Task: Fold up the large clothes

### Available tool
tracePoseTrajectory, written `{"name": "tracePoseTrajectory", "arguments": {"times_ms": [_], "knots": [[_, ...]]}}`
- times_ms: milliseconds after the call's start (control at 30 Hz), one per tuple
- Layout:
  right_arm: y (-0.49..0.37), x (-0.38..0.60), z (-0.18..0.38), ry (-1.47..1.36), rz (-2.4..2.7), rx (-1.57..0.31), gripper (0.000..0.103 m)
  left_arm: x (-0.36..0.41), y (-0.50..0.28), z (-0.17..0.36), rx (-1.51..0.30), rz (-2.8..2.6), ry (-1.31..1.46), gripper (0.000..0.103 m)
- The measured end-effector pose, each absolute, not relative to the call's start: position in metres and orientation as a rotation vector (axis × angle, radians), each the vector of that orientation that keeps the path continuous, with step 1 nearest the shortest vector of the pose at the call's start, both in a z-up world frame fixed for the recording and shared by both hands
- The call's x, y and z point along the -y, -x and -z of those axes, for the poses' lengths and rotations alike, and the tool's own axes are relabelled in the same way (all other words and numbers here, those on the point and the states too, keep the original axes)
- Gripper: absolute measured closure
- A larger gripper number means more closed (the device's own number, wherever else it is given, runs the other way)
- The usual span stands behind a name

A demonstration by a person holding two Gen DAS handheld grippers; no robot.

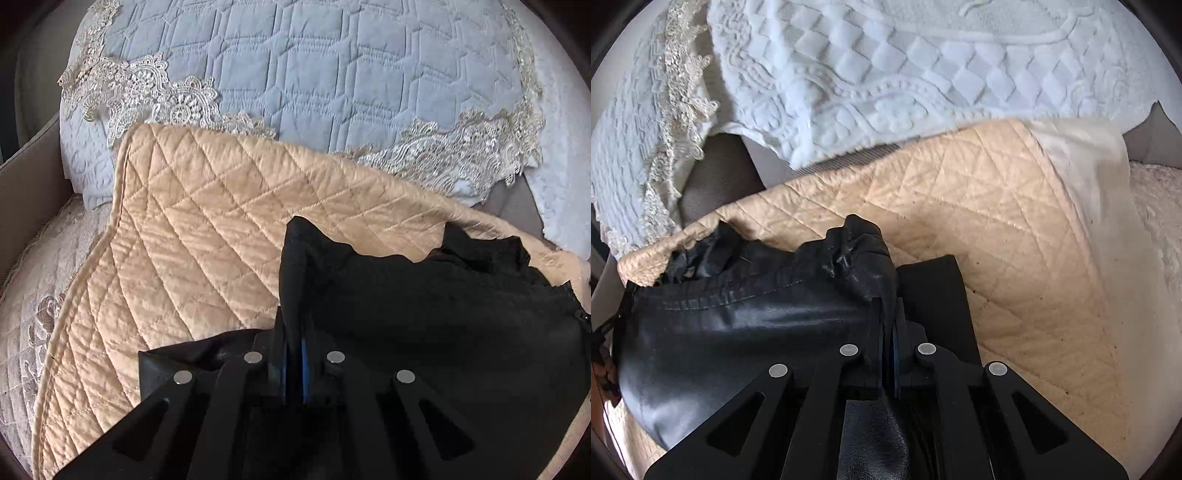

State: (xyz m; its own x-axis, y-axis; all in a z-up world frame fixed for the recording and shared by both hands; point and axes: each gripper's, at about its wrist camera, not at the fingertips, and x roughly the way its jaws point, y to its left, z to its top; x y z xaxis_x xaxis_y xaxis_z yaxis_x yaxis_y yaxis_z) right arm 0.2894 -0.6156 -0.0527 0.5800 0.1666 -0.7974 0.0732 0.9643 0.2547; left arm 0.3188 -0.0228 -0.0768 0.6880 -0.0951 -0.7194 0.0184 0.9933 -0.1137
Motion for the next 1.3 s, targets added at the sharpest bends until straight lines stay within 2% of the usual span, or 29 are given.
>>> {"name": "tracePoseTrajectory", "arguments": {"times_ms": [67,133,233,267,467,500,533,600,700,767,833,900,933,967,1000,1033,1200,1300], "knots": [[-0.291,0.612,0.060,-0.238,-0.048,-0.954,0.099,0.024,-0.318,0.077,-0.798,0.056,0.086,0.097],[-0.293,0.613,0.063,-0.244,-0.047,-0.959,0.099,0.023,-0.320,0.078,-0.810,0.053,0.086,0.091],[-0.295,0.613,0.058,-0.242,-0.050,-0.978,0.095,0.021,-0.322,0.071,-0.832,0.057,0.095,0.089],[-0.293,0.613,0.051,-0.242,-0.043,-0.980,0.090,0.019,-0.319,0.065,-0.834,0.059,0.107,0.089],[-0.230,0.606,-0.011,-0.240,-0.064,-0.827,0.090,-0.001,-0.252,0.019,-0.713,0.119,0.227,0.089],[-0.219,0.602,-0.015,-0.236,-0.081,-0.821,0.090,0.004,-0.235,0.016,-0.697,0.152,0.214,0.085],[-0.205,0.594,-0.015,-0.224,-0.109,-0.828,0.090,0.014,-0.219,0.015,-0.687,0.180,0.195,0.077],[-0.189,0.577,-0.007,-0.189,-0.150,-0.850,0.090,0.031,-0.199,0.024,-0.699,0.236,0.155,0.069],[-0.189,0.577,0.028,-0.168,-0.085,-0.942,0.091,0.043,-0.206,0.056,-0.798,0.196,0.089,0.069],[-0.195,0.602,0.055,-0.270,-0.046,-0.995,0.103,0.034,-0.215,0.073,-0.868,0.178,0.145,0.074],[-0.190,0.614,0.051,-0.370,-0.035,-0.972,0.103,0.028,-0.208,0.060,-0.838,0.171,0.181,0.074],[-0.176,0.609,0.032,-0.397,-0.044,-0.909,0.095,0.023,-0.192,0.045,-0.794,0.175,0.217,0.070],[-0.170,0.606,0.027,-0.408,-0.047,-0.894,0.084,0.019,-0.181,0.040,-0.777,0.171,0.250,0.063],[-0.159,0.603,0.022,-0.444,-0.045,-0.882,0.065,0.015,-0.168,0.040,-0.761,0.170,0.288,0.058],[-0.150,0.602,0.021,-0.483,-0.038,-0.876,0.056,0.010,-0.157,0.042,-0.753,0.166,0.322,0.052],[-0.139,0.602,0.021,-0.533,-0.041,-0.861,0.046,0.007,-0.148,0.047,-0.759,0.154,0.346,0.051],[-0.095,0.606,0.042,-0.700,-0.013,-0.864,0.040,-0.011,-0.121,0.081,-0.861,0.120,0.509,0.046],[-0.102,0.614,0.058,-0.757,-0.006,-0.909,0.039,-0.015,-0.129,0.082,-0.852,0.117,0.540,0.043]]}}
